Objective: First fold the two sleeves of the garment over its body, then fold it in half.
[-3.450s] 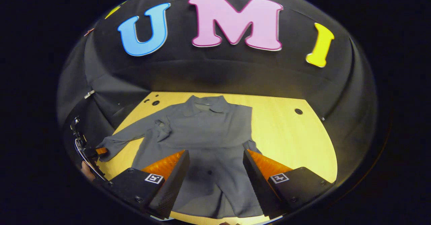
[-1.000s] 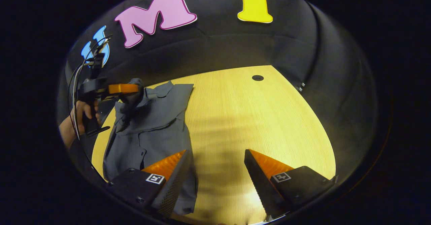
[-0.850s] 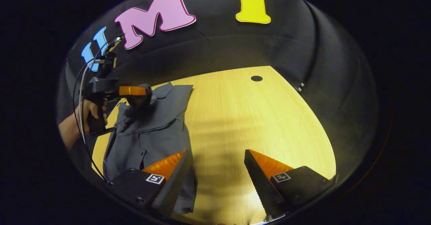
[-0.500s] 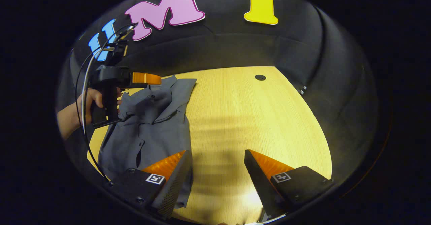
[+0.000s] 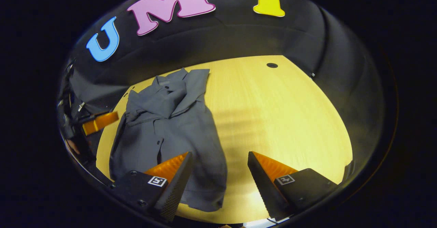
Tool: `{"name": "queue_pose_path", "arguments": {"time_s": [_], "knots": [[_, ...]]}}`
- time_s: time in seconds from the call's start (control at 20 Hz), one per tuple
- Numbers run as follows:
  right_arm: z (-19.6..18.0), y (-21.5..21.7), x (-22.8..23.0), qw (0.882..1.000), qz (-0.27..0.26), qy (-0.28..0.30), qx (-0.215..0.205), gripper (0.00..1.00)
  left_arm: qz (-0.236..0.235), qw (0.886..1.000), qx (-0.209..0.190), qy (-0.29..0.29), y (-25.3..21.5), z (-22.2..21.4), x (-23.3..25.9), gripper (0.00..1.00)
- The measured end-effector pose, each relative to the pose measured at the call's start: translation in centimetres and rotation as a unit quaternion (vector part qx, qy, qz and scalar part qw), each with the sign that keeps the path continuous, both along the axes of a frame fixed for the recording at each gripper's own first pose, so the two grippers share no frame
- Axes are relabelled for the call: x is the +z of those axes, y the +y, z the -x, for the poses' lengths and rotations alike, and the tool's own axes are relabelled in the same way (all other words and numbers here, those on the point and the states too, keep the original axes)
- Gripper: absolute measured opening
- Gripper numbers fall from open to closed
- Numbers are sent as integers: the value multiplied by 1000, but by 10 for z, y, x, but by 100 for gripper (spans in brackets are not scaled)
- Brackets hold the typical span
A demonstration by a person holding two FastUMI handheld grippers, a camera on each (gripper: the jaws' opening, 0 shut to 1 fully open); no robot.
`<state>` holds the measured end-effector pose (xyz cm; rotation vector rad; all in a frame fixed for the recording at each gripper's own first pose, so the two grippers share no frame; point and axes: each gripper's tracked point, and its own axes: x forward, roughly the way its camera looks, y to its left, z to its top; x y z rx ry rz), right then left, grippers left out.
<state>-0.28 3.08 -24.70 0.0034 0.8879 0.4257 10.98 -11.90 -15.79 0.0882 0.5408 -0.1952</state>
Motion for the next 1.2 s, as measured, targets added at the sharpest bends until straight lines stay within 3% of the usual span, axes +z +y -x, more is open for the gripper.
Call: {"name": "queue_pose_path", "arguments": {"time_s": [0.3,0.7,0.75,1.0,1.05,1.2], "knots": [[31,25,-25,999,24,26,21,99,15,995,62,77,61,101,-78,96],[59,4,-63,996,76,40,3,100,54,974,172,140,131,147,-130,96],[62,0,-66,996,83,43,1,100,61,972,176,145,133,150,-135,93],[73,-5,-85,993,96,65,-2,99,37,973,166,158,132,157,-149,97],[71,-2,-83,994,97,56,1,100,27,974,158,159,130,158,-151,94],[78,8,-87,991,116,56,27,99,12,976,143,163,123,158,-152,96]]}}
